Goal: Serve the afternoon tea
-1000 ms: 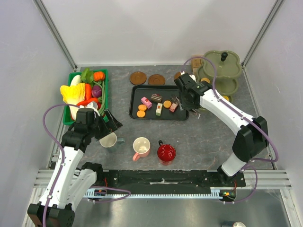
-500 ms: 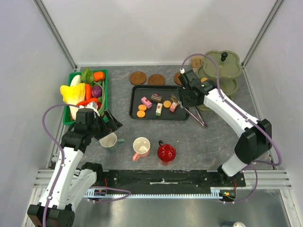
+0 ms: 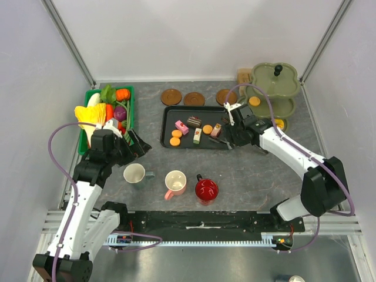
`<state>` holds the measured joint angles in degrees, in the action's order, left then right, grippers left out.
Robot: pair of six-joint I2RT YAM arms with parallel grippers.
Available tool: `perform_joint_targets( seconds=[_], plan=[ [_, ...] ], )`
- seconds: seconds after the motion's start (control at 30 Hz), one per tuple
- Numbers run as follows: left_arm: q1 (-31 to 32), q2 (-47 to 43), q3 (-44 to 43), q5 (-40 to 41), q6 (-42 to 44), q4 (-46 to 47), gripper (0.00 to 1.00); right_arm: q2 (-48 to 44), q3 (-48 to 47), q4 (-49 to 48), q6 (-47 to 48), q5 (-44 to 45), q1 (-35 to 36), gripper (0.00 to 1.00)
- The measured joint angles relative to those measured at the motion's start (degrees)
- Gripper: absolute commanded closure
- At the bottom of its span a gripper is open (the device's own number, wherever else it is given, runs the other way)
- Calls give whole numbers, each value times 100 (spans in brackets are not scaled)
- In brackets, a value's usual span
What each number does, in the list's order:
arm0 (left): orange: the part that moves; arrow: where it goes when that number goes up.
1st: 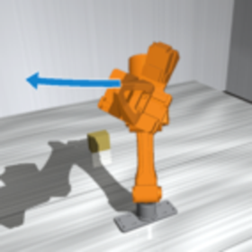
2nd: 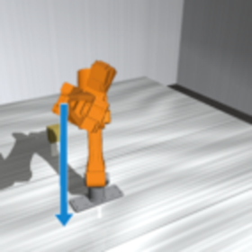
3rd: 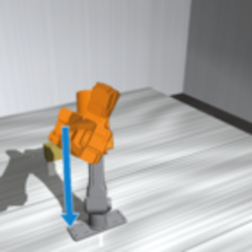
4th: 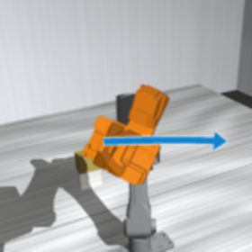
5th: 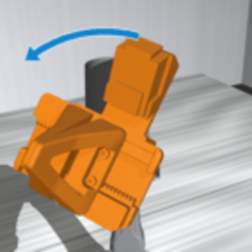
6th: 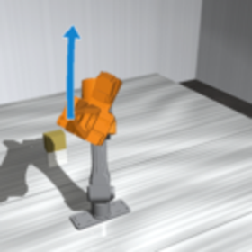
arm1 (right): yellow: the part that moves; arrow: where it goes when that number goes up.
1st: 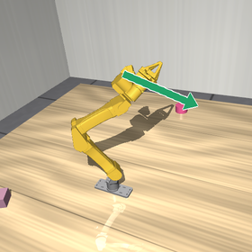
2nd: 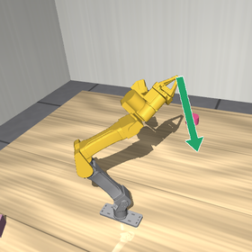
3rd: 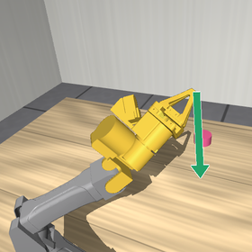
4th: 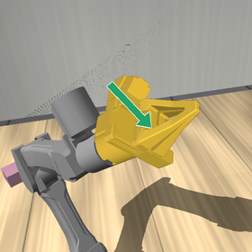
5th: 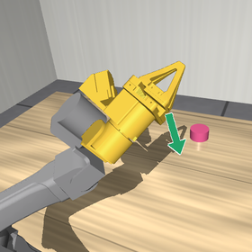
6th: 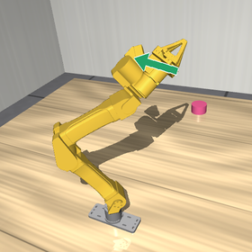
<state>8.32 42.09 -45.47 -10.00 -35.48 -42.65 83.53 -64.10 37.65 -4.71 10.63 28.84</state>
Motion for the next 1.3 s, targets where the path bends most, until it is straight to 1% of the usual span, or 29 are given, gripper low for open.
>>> perform_joint_targets(
  seconds=[0.03, 0.1, 0.2, 0.33, 0.4, 0.53, 0.63, 0.67, 0.73, 0.87, 0.93, 1.13, 1.17, 1.2, 1.23, 1.27, 1.3],
  plan=[
    [0, 42, -33, -26, 2, 74, 1, 35, 66, -72, 87, -11, -59, 28],
    [0, 173, -94, -76, 35, 260, 1, 179, 173, -267, 529, -210, -238, 31],
    [0, 404, -175, -107, 96, 422, 1, 348, 374, -588, 1239, -597, -356, 31],
    [0, 695, -269, -105, 157, 535, 1, 345, 1008, -1193, 2192, -955, -330, 31],
    [0, 776, -273, -101, 166, 575, 1, 363, 1172, -1325, 2509, -1045, -319, 34],
    [0, 837, -273, -116, 164, 667, 1, 584, 1071, -1563, 2900, -1005, -319, 52],
    [0, 839, -273, -151, 164, 706, 1, 815, 850, -1652, 3058, -894, -350, 75],
    [0, 839, -273, -184, 164, 715, 1, 870, 791, -1694, 3101, -850, -361, 81],
    [0, 824, -273, -243, 162, 723, 0, 914, 726, -1755, 3161, -837, -369, 89],
    [0, 688, -273, -400, 160, 734, 1, 824, 717, -1709, 3195, -1104, -361, 100],
    [0, 588, -273, -544, 153, 769, 1, 662, 758, -1659, 3198, -1357, -356, 100],
    [15, 435, -299, -911, -52, 911, 2, -437, 907, -1574, 3056, -2020, -339, 100],
    [81, 490, -363, -977, -170, 966, 2, -599, 907, -1574, 3001, -2100, -319, 97],
    [151, 514, -382, -979, -197, 990, 4, -745, 907, -1574, 2951, -2153, -295, 87],
    [293, 590, -450, -922, -267, 997, 4, -863, 907, -1576, 2885, -2173, -254, 73],
    [588, 763, -603, -796, -350, 990, 5, -979, 907, -1578, 2802, -2170, -186, 64],
    [894, 940, -778, -691, -398, 979, 5, -1080, 909, -1587, 2688, -2116, -114, 49]
  ],
)
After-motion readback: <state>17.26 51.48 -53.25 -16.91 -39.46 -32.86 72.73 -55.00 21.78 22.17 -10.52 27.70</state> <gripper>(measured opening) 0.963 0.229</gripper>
